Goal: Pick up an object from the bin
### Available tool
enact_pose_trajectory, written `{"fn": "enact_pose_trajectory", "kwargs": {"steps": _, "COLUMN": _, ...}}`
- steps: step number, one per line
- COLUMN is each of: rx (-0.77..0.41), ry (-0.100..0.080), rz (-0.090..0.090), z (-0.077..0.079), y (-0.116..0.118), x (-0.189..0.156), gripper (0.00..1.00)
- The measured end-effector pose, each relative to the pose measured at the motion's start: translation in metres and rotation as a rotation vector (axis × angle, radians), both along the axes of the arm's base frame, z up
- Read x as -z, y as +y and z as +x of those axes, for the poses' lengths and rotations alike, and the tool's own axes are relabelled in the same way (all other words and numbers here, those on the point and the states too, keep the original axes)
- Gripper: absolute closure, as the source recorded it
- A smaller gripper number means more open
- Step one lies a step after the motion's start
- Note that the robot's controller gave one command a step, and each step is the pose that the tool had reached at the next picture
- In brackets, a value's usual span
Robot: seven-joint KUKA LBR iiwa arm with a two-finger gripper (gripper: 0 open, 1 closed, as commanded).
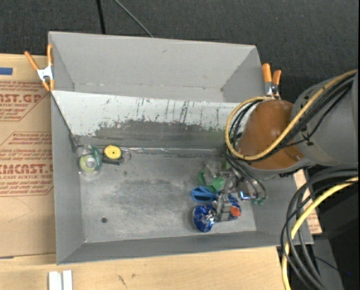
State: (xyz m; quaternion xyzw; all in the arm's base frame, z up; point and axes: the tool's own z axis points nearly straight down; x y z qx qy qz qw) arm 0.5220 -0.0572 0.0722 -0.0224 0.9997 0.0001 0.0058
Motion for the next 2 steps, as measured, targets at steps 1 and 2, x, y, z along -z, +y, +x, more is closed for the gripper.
{"fn": "enact_pose_trajectory", "kwargs": {"steps": 1, "rx": -0.001, "ry": 0.009, "rz": 0.0, "z": -0.002, "y": 0.001, "x": 0.002, "gripper": 1.0}}
{"fn": "enact_pose_trajectory", "kwargs": {"steps": 2, "rx": 0.002, "ry": 0.002, "rz": -0.002, "z": -0.009, "y": -0.005, "x": -0.168, "gripper": 1.0}}
